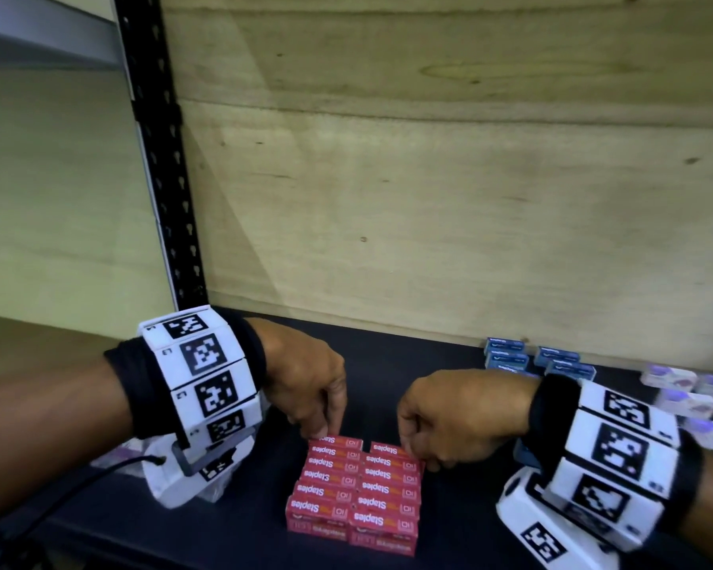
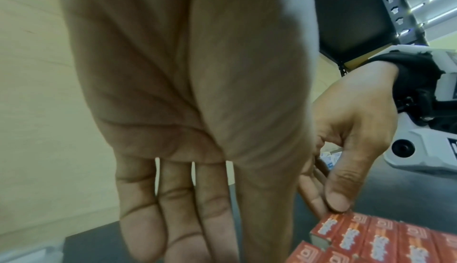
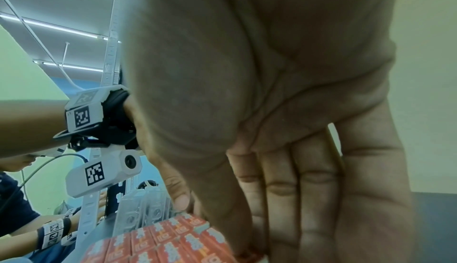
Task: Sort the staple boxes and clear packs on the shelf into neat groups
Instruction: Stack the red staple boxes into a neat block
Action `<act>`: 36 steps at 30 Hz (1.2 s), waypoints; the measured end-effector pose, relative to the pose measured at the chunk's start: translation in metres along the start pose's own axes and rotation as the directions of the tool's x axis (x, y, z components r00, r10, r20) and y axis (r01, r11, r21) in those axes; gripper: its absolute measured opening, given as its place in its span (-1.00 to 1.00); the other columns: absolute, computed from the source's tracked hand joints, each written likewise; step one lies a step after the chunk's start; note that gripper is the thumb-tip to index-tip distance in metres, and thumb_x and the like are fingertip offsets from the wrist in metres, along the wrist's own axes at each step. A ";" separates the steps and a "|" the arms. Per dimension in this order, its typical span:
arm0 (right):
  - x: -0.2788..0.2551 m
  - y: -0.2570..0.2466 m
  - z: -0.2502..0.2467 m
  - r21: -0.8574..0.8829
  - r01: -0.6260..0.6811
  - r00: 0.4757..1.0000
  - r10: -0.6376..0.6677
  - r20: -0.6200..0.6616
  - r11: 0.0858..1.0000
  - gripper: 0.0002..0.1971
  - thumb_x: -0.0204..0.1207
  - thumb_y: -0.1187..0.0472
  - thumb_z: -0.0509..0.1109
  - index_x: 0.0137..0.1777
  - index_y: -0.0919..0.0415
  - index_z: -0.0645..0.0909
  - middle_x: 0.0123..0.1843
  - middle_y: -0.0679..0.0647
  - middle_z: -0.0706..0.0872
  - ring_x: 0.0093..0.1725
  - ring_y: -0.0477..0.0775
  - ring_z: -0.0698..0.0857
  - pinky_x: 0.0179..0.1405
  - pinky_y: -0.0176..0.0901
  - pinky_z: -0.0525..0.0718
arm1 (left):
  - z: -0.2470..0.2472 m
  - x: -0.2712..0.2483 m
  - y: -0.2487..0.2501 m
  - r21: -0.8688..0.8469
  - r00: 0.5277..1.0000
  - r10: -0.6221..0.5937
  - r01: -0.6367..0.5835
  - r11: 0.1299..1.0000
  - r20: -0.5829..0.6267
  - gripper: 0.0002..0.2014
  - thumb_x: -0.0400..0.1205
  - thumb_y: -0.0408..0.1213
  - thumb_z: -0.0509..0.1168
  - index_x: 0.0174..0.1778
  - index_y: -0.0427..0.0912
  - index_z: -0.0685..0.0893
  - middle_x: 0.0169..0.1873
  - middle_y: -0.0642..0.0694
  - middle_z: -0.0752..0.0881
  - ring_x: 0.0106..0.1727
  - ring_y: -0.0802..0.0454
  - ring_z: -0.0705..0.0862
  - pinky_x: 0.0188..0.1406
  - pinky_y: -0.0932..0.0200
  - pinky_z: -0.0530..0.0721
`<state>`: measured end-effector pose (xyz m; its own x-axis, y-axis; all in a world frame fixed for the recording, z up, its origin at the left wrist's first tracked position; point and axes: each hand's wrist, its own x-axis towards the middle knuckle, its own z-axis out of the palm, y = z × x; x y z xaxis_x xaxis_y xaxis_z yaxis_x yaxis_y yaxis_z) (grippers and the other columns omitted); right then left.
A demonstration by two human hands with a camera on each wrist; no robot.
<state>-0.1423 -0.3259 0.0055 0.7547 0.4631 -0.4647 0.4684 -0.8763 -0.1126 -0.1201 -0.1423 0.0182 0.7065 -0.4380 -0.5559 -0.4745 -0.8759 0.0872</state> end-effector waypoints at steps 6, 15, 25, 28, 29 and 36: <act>0.008 0.001 0.002 0.049 0.033 0.999 -0.033 0.003 0.998 -0.82 0.66 0.15 0.29 0.06 0.06 0.74 -0.20 -0.12 0.80 -0.28 -0.20 0.70 -0.18 -0.32 0.59 | 0.001 0.008 0.000 -0.012 1.000 0.026 -0.026 1.000 -0.001 -0.83 0.61 -0.15 0.41 0.10 0.09 0.80 -0.09 0.13 0.83 0.01 0.20 0.76 0.09 0.26 0.67; 0.021 -0.003 -0.003 0.059 0.038 0.995 -0.043 0.086 0.998 -0.89 0.66 0.20 0.34 0.05 0.08 0.71 -0.12 0.02 0.86 -0.30 -0.12 0.72 -0.05 -0.22 0.67 | 0.001 0.012 -0.001 -0.056 0.999 0.033 -0.032 0.998 0.021 -0.83 0.59 -0.20 0.44 0.08 0.07 0.82 -0.10 0.09 0.84 0.00 0.16 0.78 0.09 0.25 0.69; 0.015 -0.015 -0.007 -0.032 -0.034 0.993 0.037 0.112 0.999 -0.80 0.68 0.19 0.33 0.19 0.22 0.72 0.06 0.09 0.86 -0.17 -0.03 0.74 0.03 -0.17 0.70 | 0.001 0.008 0.006 -0.020 1.000 -0.030 0.030 0.999 -0.005 -0.84 0.56 -0.19 0.47 0.05 0.04 0.81 -0.14 0.07 0.84 -0.30 0.25 0.71 0.09 0.12 0.75; 0.005 -0.014 -0.002 -0.187 -0.090 0.995 0.081 -0.054 0.978 -0.74 0.63 -0.02 0.37 0.09 0.15 0.75 -0.05 0.01 0.83 -0.09 0.04 0.76 -0.12 -0.12 0.65 | 0.000 0.006 0.012 0.044 0.996 -0.083 0.085 0.995 -0.041 -0.76 0.55 -0.16 0.49 0.13 0.02 0.78 -0.08 0.02 0.84 -0.21 0.16 0.75 0.10 0.11 0.74; 0.000 -0.011 -0.001 -0.221 -0.116 0.987 0.087 -0.138 0.968 -0.70 0.59 -0.11 0.38 0.06 0.11 0.74 -0.09 0.00 0.79 -0.06 0.07 0.75 -0.12 -0.11 0.64 | -0.001 0.006 0.015 0.077 0.992 -0.103 0.108 0.991 -0.068 -0.73 0.55 -0.12 0.48 0.17 0.02 0.76 -0.05 0.02 0.83 -0.12 0.12 0.77 0.10 0.11 0.74; -0.055 0.059 -0.003 -0.073 -0.226 0.944 0.201 -0.260 0.971 -0.82 0.57 -0.10 0.40 0.00 -0.03 0.70 -0.03 -0.08 0.76 -0.02 0.04 0.71 0.03 -0.04 0.68 | -0.013 0.006 0.065 0.294 0.907 0.053 0.080 0.952 -0.417 -0.75 0.61 0.14 0.31 0.10 0.14 0.70 -0.14 0.18 0.64 -0.12 0.11 0.59 -0.16 0.15 0.56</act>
<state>-0.1552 -0.4028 0.0273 0.9264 0.2961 -0.2328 0.3175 -0.9464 0.0596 -0.1401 -0.2047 0.0308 0.8349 -0.5280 -0.1551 -0.5500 -0.8097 -0.2044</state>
